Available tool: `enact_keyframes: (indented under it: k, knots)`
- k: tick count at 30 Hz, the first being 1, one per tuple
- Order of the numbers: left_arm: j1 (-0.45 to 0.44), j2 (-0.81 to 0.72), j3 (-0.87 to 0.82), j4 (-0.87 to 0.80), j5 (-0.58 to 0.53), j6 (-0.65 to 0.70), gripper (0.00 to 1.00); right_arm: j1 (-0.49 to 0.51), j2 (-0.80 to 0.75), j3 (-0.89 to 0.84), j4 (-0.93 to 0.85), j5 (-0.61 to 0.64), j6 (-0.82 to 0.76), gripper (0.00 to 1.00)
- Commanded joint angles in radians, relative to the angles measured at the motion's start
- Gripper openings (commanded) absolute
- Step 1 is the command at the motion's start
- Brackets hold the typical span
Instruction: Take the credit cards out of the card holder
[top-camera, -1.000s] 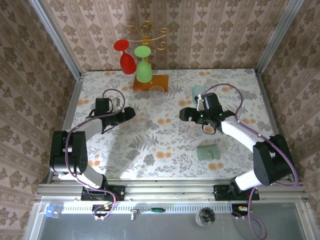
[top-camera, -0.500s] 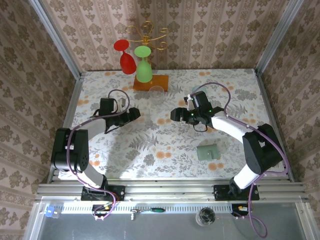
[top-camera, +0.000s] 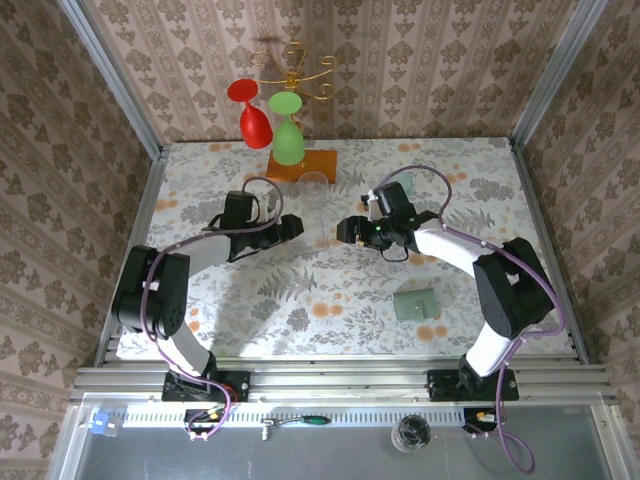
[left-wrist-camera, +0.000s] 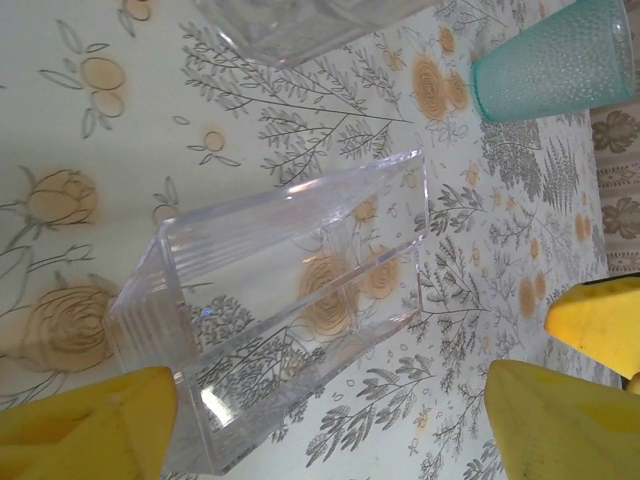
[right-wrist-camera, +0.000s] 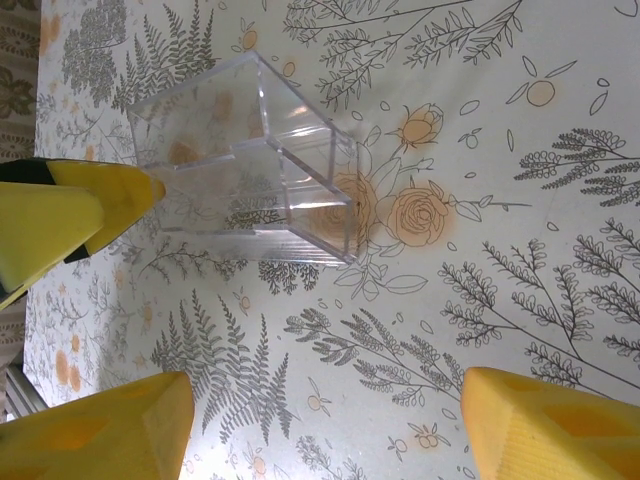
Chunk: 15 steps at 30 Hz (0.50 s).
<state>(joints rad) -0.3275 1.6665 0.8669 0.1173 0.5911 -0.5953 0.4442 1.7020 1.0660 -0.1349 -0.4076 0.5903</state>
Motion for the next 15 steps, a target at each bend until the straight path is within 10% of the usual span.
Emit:
enact_keyframes:
  k: [1, 15]
  knots:
    - [-0.016, 0.024, 0.045, 0.025, 0.012, -0.018, 0.81, 0.007, 0.033, 0.035, 0.012, -0.024, -0.006, 0.70]
    - [-0.068, 0.075, 0.080, 0.052, 0.013, -0.040, 0.81, 0.008, 0.192, 0.173, 0.035, -0.039, -0.063, 0.63]
